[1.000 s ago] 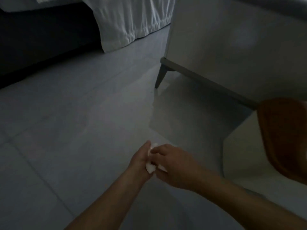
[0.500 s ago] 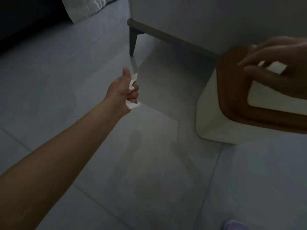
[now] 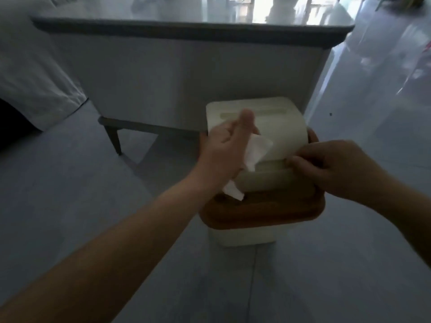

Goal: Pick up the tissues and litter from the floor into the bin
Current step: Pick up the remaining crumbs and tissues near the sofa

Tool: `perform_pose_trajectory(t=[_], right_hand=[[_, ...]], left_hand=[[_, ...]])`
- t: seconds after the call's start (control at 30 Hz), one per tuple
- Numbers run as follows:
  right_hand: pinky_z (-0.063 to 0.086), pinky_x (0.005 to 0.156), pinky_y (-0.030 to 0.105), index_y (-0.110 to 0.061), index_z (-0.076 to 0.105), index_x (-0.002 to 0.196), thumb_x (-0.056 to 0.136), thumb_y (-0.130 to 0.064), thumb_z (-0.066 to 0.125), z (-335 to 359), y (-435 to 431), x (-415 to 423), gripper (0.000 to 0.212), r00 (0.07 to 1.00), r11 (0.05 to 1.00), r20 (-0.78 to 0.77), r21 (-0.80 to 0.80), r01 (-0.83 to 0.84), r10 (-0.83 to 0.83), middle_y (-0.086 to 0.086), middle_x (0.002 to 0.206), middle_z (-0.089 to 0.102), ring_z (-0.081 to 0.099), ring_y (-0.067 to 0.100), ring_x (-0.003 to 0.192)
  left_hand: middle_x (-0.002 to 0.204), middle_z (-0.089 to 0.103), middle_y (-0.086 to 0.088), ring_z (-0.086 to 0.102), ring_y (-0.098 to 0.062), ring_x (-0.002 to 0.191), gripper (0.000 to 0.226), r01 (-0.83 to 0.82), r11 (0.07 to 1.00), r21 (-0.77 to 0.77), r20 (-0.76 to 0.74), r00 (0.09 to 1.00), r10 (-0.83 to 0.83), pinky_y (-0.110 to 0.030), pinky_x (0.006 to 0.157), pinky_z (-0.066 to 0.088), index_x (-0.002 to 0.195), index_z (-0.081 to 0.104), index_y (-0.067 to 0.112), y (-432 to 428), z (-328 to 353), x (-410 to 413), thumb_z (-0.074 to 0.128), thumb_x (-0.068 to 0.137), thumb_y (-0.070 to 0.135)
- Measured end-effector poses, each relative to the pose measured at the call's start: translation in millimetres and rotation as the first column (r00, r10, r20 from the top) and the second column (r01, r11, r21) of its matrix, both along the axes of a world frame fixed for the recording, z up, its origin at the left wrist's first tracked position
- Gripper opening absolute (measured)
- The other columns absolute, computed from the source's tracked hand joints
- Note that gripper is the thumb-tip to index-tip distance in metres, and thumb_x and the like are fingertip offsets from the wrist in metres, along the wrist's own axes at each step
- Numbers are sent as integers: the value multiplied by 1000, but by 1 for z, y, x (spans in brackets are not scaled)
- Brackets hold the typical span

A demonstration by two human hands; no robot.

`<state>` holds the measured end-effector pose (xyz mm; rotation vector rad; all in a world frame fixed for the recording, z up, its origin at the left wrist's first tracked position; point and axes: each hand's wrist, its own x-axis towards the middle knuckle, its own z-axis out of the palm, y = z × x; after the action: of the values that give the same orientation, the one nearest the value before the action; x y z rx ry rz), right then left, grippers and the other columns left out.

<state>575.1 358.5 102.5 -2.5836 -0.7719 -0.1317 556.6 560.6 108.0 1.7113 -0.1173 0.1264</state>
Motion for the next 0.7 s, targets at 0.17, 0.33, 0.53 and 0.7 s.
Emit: perform_pose_trajectory(t=[0.17, 0.33, 0.53, 0.7], right_hand=[[42, 47, 21, -16, 69, 76, 84, -38, 43, 0, -5, -3, 34, 999, 1000, 31, 23, -15, 15, 1, 57, 62, 56, 11, 48], [53, 59, 35, -22, 68, 86, 82, -35, 47, -4, -8, -4, 25, 999, 1000, 35, -24, 8, -7, -5, 74, 62, 58, 14, 63], [51, 57, 33, -24, 57, 114, 86, -26, 55, -2, 0, -1, 28, 990, 998, 140, 54, 11, -18, -14, 74, 45, 50, 13, 61], [53, 60, 31, -22, 51, 120, 82, -33, 53, -1, 3, 4, 39, 972, 983, 201, 158, 89, -120, -7, 81, 53, 55, 14, 66]], left_hand=[[85, 58, 1, 57, -19, 79, 30, 15, 628, 778, 157, 963, -217, -32, 65, 41, 90, 56, 19, -35, -34, 16, 37, 94, 42], [127, 52, -7, 45, -27, 119, 40, 91, 396, 914, 7, 971, -239, -35, 96, 37, 120, 53, 17, -27, -61, 28, 54, 84, 36], [130, 53, -7, 49, -27, 118, 44, 52, 370, 928, 20, 982, -188, -39, 99, 43, 120, 53, 18, -16, -48, 23, 56, 83, 40], [121, 63, -6, 58, -24, 111, 42, -75, 522, 850, 196, 964, -181, -40, 90, 51, 125, 48, 18, -7, -33, 2, 54, 86, 31]])
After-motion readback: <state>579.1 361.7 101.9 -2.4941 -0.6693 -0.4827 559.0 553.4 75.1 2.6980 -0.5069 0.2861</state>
